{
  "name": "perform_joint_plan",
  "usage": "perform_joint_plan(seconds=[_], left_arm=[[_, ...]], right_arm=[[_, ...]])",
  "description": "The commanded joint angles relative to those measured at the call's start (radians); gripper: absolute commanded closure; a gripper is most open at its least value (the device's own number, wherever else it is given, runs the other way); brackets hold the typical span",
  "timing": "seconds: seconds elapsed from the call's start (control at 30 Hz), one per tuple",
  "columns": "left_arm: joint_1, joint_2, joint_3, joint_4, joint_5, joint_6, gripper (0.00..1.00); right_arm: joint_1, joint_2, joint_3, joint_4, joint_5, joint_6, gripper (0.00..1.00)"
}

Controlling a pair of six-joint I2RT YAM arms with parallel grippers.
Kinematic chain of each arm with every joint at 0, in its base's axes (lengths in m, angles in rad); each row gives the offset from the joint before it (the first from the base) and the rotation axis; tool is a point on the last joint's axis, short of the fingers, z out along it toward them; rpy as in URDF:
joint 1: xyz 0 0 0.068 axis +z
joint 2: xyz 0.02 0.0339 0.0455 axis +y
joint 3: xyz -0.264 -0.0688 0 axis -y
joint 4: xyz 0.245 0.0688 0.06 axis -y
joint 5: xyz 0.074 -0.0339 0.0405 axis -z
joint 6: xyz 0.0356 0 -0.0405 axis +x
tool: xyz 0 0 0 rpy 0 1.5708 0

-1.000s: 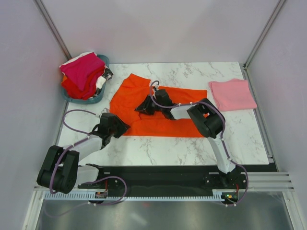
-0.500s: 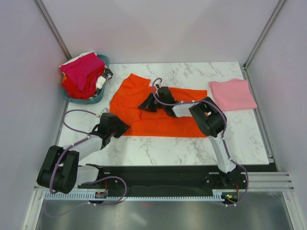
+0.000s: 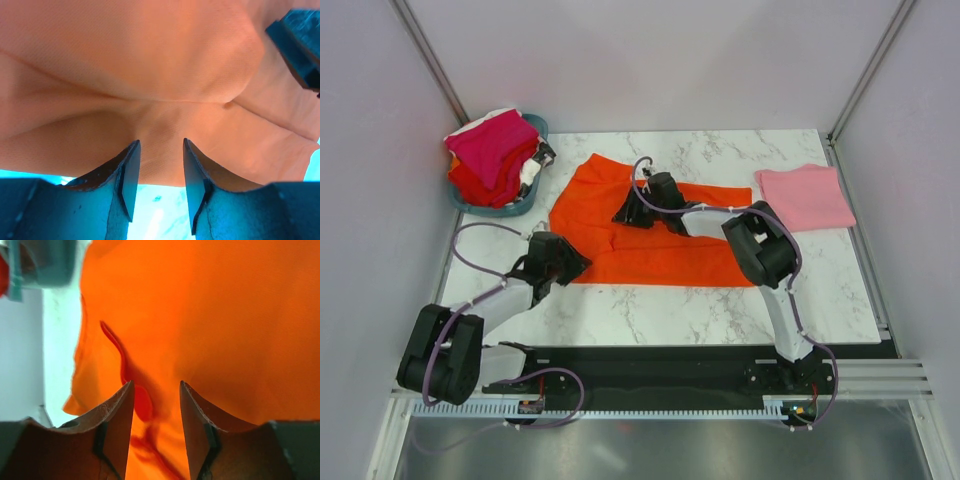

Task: Fold and stack the t-shirts
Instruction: Fold the tshirt

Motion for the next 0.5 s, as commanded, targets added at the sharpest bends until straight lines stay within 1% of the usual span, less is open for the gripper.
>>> perform_joint_plan(seconds=[0.0, 0.1, 0.13, 0.2, 0.27, 0.3, 0.33, 0.4, 0.47], left_arm=[[-0.002, -0.046, 0.112, -0.057, 0.009, 0.103, 0.52], [-0.002, -0.084, 0.171, -0.128, -0.002, 0.142, 0.51], [-0.002, -0.094, 0.2, -0.14, -0.008, 0.148, 0.51], [-0.002, -0.109, 0.231, -0.165, -0.029, 0.163, 0.5], [-0.002, -0.118, 0.243, -0.176, -0.053, 0.174, 0.5], [-0.002, -0.117, 0.251, -0.186, -0.06, 0.18, 0.5], [0.0, -0.12, 0.254, -0.186, -0.064, 0.189, 0.5], [0.003, -0.123, 0.254, -0.193, -0.077, 0.194, 0.51], [0.004, -0.129, 0.249, -0.191, -0.083, 0.188, 0.51]], right_arm=[[-0.004, -0.176, -0.025, -0.107, 0.103, -0.142, 0.5], [-0.018, -0.249, -0.065, -0.197, 0.181, -0.211, 0.54], [-0.025, -0.302, -0.104, -0.213, 0.217, -0.225, 0.58], [-0.031, -0.386, -0.147, -0.252, 0.265, -0.254, 0.63], [-0.035, -0.448, -0.227, -0.32, 0.323, -0.268, 0.69], [-0.035, -0.511, -0.256, -0.331, 0.357, -0.279, 0.71], [-0.035, -0.54, -0.314, -0.342, 0.377, -0.285, 0.75], [-0.035, -0.627, -0.383, -0.394, 0.452, -0.3, 0.78], [-0.036, -0.681, -0.422, -0.449, 0.51, -0.328, 0.84]])
